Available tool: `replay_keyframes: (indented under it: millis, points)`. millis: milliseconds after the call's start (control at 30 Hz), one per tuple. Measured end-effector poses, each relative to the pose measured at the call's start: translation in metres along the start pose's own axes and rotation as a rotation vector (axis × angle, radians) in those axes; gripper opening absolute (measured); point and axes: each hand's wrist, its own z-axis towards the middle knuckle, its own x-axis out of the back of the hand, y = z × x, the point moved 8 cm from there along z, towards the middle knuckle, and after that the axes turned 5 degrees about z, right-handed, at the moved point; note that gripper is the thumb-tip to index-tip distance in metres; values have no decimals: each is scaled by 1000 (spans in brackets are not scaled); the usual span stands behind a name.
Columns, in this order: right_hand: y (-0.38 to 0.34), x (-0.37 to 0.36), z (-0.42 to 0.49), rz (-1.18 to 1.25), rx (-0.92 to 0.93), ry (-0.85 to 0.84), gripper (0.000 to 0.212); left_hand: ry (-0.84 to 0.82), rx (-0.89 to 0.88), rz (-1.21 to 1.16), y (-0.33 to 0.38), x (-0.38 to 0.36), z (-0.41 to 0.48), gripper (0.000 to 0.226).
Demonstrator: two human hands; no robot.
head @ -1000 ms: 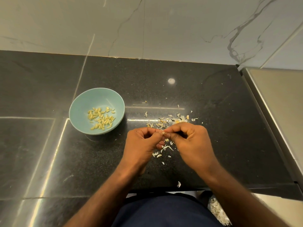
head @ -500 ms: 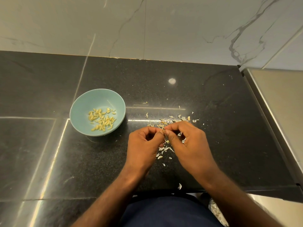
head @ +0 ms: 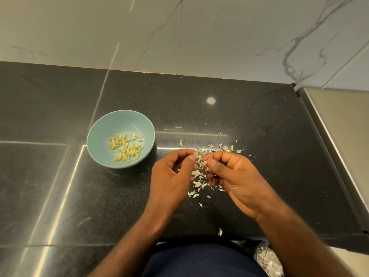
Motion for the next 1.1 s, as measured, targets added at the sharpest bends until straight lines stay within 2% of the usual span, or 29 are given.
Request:
replay_keyframes:
  millis: [67,200,400,733,1100]
  points:
    - [-7,1,-1,-62,40,0,16,-35,-51,20,7,0,-1,8]
    - [-16,0,-5,-123,112,35,13,-136,-72,0,12,-7,-2,10]
    - [-23,1,-14,-49,217,163,21,-102,-143,62,19,-11,-8,9]
    - [-37,-5,-25,-180,331,244,23,-32,-283,109,32,-9,-16,14]
    - [-38,-12,-26,-131,380,251,28,-20,-219,60,31,-7,-15,11]
